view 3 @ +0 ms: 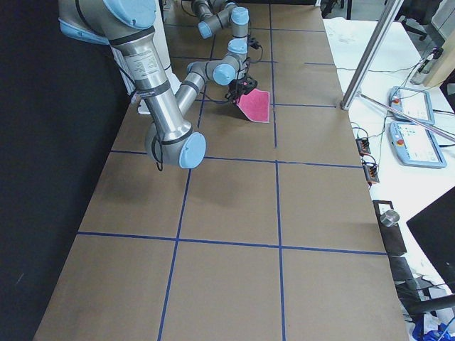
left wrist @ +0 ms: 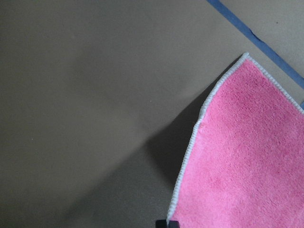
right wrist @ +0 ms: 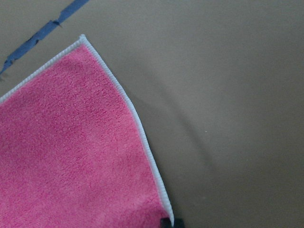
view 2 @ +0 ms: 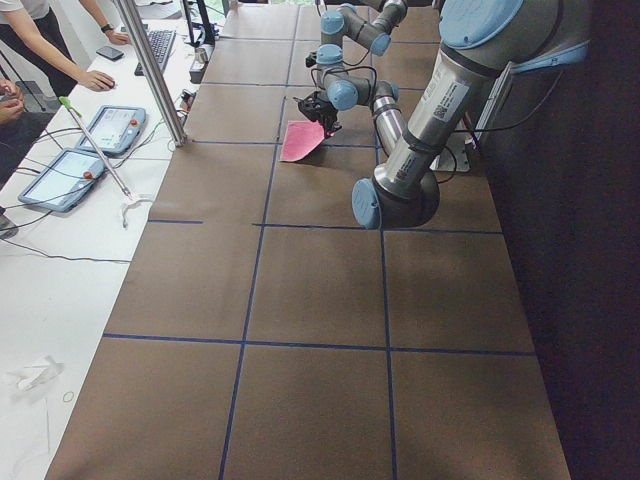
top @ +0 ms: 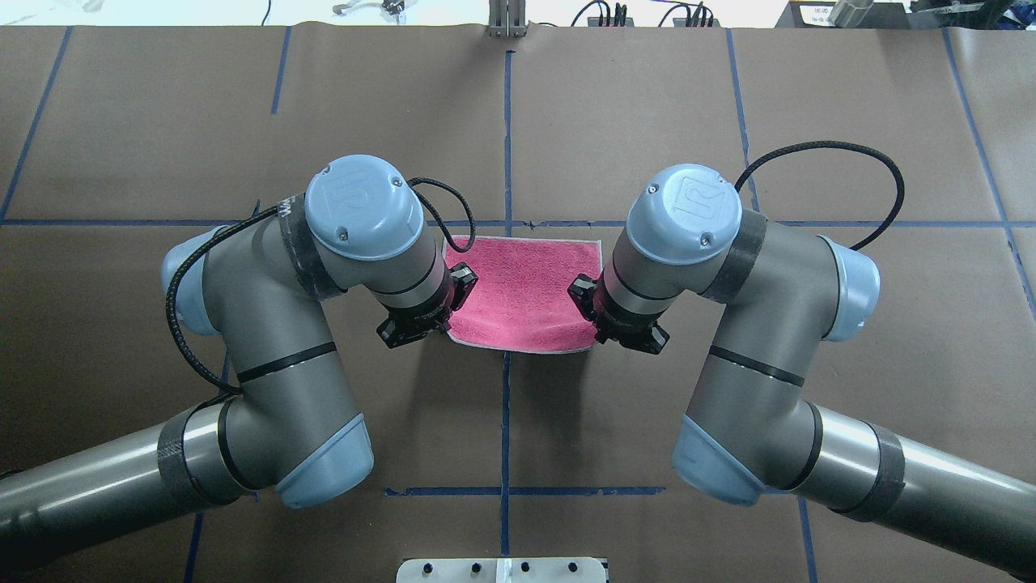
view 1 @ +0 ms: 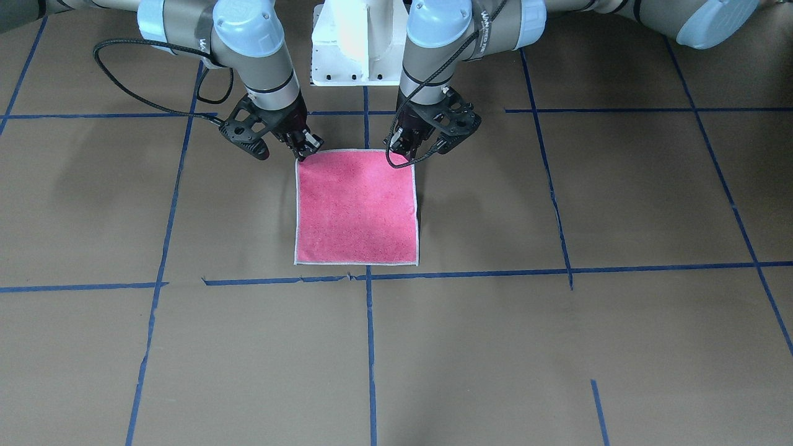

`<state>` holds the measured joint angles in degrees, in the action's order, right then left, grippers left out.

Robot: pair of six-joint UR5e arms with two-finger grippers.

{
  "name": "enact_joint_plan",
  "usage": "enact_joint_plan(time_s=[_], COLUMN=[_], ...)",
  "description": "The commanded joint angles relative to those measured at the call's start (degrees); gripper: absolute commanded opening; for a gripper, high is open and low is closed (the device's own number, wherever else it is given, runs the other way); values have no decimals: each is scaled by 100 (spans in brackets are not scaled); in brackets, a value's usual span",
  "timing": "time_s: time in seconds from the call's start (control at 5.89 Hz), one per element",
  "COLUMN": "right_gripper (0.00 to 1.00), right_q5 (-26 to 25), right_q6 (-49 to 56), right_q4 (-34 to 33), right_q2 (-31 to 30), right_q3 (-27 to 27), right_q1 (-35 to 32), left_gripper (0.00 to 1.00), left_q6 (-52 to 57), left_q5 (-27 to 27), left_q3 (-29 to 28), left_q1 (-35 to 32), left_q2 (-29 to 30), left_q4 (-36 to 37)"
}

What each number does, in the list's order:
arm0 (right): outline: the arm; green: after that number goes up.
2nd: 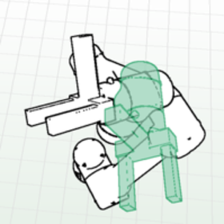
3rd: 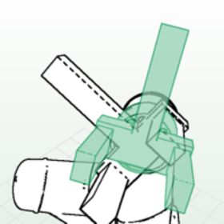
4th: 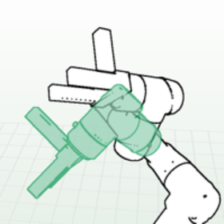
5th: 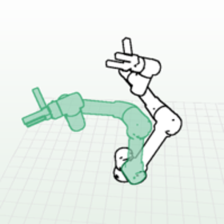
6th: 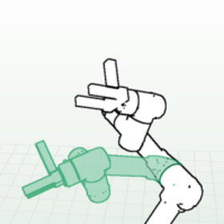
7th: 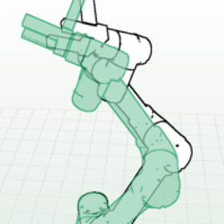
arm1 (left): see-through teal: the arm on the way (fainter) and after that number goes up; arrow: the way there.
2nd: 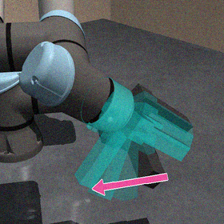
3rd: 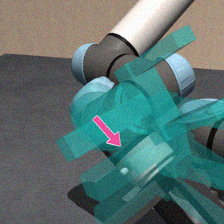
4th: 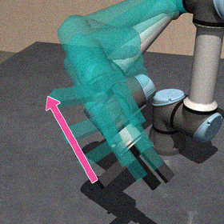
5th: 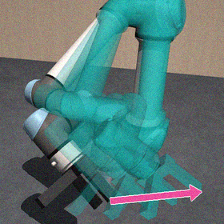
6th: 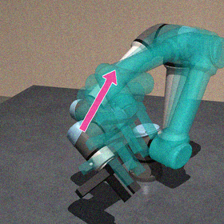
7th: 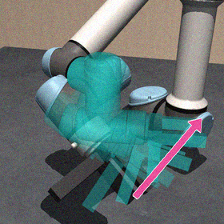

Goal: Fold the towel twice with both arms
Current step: 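Lift the near edge with both grippers and fold it toward the far edge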

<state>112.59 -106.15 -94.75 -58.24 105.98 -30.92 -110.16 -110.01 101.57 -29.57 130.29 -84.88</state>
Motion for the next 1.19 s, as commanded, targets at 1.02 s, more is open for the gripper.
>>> enact_joint_plan(time_s=[1.02], right_gripper=[6], right_q5=[44], right_q6=[33], right_q4=[53], right_q2=[190], right_q3=[-509], right_q1=[-169], left_gripper=[0], left_q6=[-58], left_q5=[15], left_q3=[-383], left_q1=[-84], left_q2=[14], left_q4=[-598])
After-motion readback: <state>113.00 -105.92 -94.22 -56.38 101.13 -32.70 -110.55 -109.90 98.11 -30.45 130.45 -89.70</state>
